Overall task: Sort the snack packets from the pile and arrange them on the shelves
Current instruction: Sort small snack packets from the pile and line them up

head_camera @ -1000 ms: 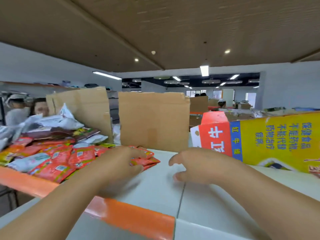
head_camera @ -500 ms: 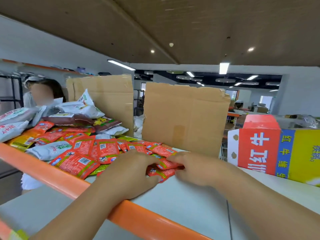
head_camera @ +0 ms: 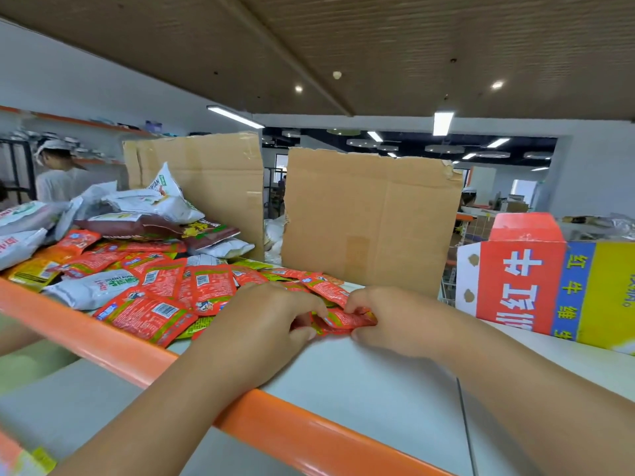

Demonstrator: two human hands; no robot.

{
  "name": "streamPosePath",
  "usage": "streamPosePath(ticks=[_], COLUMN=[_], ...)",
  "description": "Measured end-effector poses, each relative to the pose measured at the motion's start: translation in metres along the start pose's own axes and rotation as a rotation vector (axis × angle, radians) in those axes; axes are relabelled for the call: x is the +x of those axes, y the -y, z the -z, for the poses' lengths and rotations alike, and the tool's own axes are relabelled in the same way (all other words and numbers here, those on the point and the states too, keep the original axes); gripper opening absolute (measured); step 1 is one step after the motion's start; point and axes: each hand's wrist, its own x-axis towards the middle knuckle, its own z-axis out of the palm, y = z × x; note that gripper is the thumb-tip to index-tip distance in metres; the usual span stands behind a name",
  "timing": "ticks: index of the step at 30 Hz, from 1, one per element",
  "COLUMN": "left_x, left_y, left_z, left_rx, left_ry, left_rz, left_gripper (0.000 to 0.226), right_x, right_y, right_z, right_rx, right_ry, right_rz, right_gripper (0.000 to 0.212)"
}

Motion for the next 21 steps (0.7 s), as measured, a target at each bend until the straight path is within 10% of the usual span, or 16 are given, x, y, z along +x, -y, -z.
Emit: streamPosePath(ticks=[15,21], left_x=[-0.005,-0.002], left_y=[0.007,0.008], left_z=[0.009,0.007], left_rx=[-0.442,-0.242], left_ry=[-0.203,-0.216], left_rz=[0.177,0.23], left_gripper=[0.031,0.023], right_x=[-0.009,-0.014], right_y=[-0.008,-0.01], right_z=[0.032,0.04], right_rx=[0.284,0.219], right_ry=[-0.162,-0.171], right_rz=[0.0,-0.128], right_gripper=[0.023,0.021])
